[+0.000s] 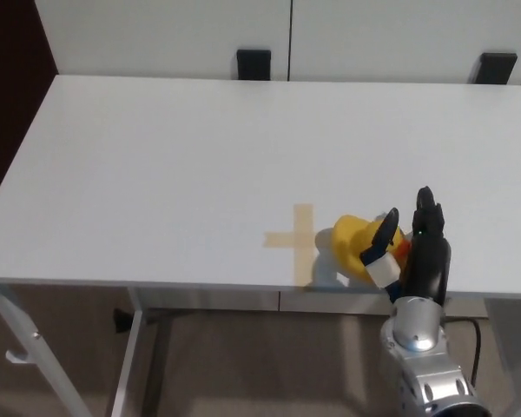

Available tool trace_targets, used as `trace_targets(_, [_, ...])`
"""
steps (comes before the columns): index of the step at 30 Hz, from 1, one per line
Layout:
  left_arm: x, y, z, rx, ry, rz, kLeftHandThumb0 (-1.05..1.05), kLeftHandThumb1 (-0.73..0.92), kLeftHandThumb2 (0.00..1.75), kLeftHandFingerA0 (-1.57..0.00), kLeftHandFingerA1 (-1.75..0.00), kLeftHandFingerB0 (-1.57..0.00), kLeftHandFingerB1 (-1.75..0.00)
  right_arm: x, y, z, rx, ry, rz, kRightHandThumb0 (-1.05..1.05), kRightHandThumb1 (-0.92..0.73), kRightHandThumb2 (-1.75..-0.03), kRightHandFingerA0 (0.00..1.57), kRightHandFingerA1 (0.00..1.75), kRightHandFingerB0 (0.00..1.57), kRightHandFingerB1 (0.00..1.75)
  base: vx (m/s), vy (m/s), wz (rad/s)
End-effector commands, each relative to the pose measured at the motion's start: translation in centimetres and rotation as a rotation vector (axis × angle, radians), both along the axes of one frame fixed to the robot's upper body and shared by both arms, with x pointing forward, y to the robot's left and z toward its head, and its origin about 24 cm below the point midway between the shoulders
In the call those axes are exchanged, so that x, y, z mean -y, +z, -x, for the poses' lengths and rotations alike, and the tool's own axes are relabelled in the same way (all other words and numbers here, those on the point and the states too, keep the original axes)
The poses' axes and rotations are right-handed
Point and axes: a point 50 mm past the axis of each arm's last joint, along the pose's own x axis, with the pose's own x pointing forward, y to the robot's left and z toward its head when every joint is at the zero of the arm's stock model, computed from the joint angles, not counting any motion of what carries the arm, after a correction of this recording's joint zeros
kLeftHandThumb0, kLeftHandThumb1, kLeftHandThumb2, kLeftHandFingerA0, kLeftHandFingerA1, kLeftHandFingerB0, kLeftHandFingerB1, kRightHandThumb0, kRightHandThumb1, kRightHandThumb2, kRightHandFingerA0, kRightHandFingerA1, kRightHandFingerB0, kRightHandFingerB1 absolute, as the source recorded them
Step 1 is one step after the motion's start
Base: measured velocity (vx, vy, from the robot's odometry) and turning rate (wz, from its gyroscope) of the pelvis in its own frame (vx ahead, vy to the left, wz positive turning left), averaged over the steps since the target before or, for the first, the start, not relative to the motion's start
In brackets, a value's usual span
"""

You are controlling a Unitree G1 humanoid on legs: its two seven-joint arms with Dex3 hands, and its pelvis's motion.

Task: The robot uses its right hand to push the yellow duck toy to the center of the white desk.

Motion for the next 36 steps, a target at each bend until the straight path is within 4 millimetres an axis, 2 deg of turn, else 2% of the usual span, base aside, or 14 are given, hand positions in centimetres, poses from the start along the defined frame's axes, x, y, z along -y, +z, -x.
trace_targets(1, [0.5, 0.0, -0.2, 0.059, -0.019, 0.023, -0.08, 0.66, 0.83, -0.95, -0.71, -0.96, -0.68, -2.5, 0.3, 0.2, -0.006, -0.104, 0.081, -1.03, -0.91, -1.21, 0.00, 0.09, 0.00, 0.00, 0.00, 0.000, 0.00])
trace_targets(4, [0.8, -0.1, -0.6, 0.053, -0.036, 0.030, -0.07, 0.65, 0.81, -0.95, -0.74, -0.93, -0.69, -4.4, 1.6, -0.6, 0.004, -0.033, 0.042, -1.05, -0.92, -1.23, 0.00, 0.12, 0.00, 0.01, 0.00, 0.000, 0.00])
trace_targets(8, [1.0, -0.2, -0.8, 0.053, -0.043, 0.035, -0.08, 0.67, 0.78, -0.96, -0.73, -0.94, -0.69, -5.0, 2.1, -0.9, 0.015, -0.020, 0.041, -1.05, -0.91, -1.23, 0.00, 0.11, 0.00, 0.00, 0.00, 0.000, 0.00])
trace_targets(10, [1.2, -0.3, -0.9, 0.048, -0.054, 0.040, -0.09, 0.66, 0.81, -0.96, -0.72, -0.96, -0.73, -6.4, 2.8, -1.1, 0.030, 0.053, 0.018, -1.05, -0.91, -1.24, 0.00, 0.15, 0.00, 0.03, 0.00, 0.000, 0.00])
trace_targets(13, [1.2, -0.3, -1.1, 0.045, -0.079, 0.036, -0.07, 0.62, 0.88, -0.93, -0.71, -0.94, -0.72, -7.0, 3.0, -1.1, 0.040, 0.091, 0.043, -1.05, -0.92, -1.23, 0.00, 0.13, 0.00, 0.00, 0.00, 0.000, 0.00])
trace_targets(18, [1.2, -0.3, -1.2, 0.050, -0.068, 0.038, -0.07, 0.66, 0.82, -0.94, -0.71, -0.94, -0.72, -7.8, 2.3, -0.6, 0.043, 0.205, -0.030, -1.05, -0.91, -1.22, 0.00, 0.14, 0.00, 0.00, 0.00, 0.000, 0.00])
trace_targets(20, [1.2, -0.3, -1.2, 0.048, -0.067, 0.036, -0.07, 0.64, 0.83, -0.94, -0.70, -0.92, -0.71, -8.0, 1.7, -0.3, 0.016, 0.262, -0.101, -1.05, -0.89, -1.21, 0.00, 0.19, 0.00, 0.08, 0.00, 0.000, 0.00])
trace_targets(29, [1.1, -0.2, -1.3, 0.039, -0.078, 0.023, -0.06, 0.66, 0.81, -0.94, -0.69, -0.93, -0.68, -8.3, 1.2, -0.1, -0.028, 0.364, -0.186, -1.05, -0.88, -1.23, 0.00, 0.10, 0.00, 0.03, 0.00, 0.000, 0.00])
trace_targets(30, [1.1, -0.2, -1.4, 0.039, -0.080, 0.023, -0.05, 0.64, 0.83, -0.95, -0.72, -0.94, -0.72, -8.7, 1.1, 0.1, -0.038, 0.376, -0.202, -0.92, -0.72, -1.02, 0.00, 0.14, 0.00, 0.05, 0.00, 0.000, 0.00])
trace_targets(31, [1.1, -0.2, -1.4, 0.039, -0.080, 0.023, -0.05, 0.64, 0.83, -0.95, -0.72, -0.94, -0.72, -8.7, 1.1, 0.1, -0.038, 0.376, -0.202, -0.92, -0.72, -1.02, 0.00, 0.14, 0.00, 0.05, 0.00, 0.000, 0.00])
trace_targets(32, [1.2, -0.2, -1.3, 0.042, -0.084, 0.023, -0.05, 0.61, 0.88, -0.96, -0.71, -0.94, -0.71, -8.8, 1.0, 0.3, -0.046, 0.383, -0.205, -0.93, -0.82, -1.22, 0.00, 0.17, 0.00, 0.13, 0.00, 0.000, 0.00])
trace_targets(33, [1.2, -0.2, -1.3, 0.044, -0.087, 0.024, -0.05, 0.61, 0.88, -0.96, -0.71, -0.94, -0.71, -9.0, 0.9, 0.4, -0.051, 0.389, -0.207, -0.93, -0.82, -1.22, 0.00, 0.17, 0.00, 0.13, 0.00, 0.000, 0.00])
trace_targets(34, [1.2, -0.2, -1.2, 0.041, -0.088, 0.022, -0.06, 0.63, 0.86, -0.94, -0.67, -0.91, -0.71, -9.2, 0.5, 0.8, -0.071, 0.393, -0.220, -1.05, -0.92, -1.24, 0.00, 0.08, 0.00, 0.02, 0.00, 0.000, 0.00])
trace_targets(36, [1.1, -0.2, -1.2, 0.038, -0.088, 0.021, -0.06, 0.63, 0.86, -0.94, -0.67, -0.91, -0.71, -9.3, 0.2, 1.0, -0.085, 0.396, -0.230, -1.05, -0.92, -1.24, 0.00, 0.08, 0.00, 0.02, 0.00, 0.000, 0.00])
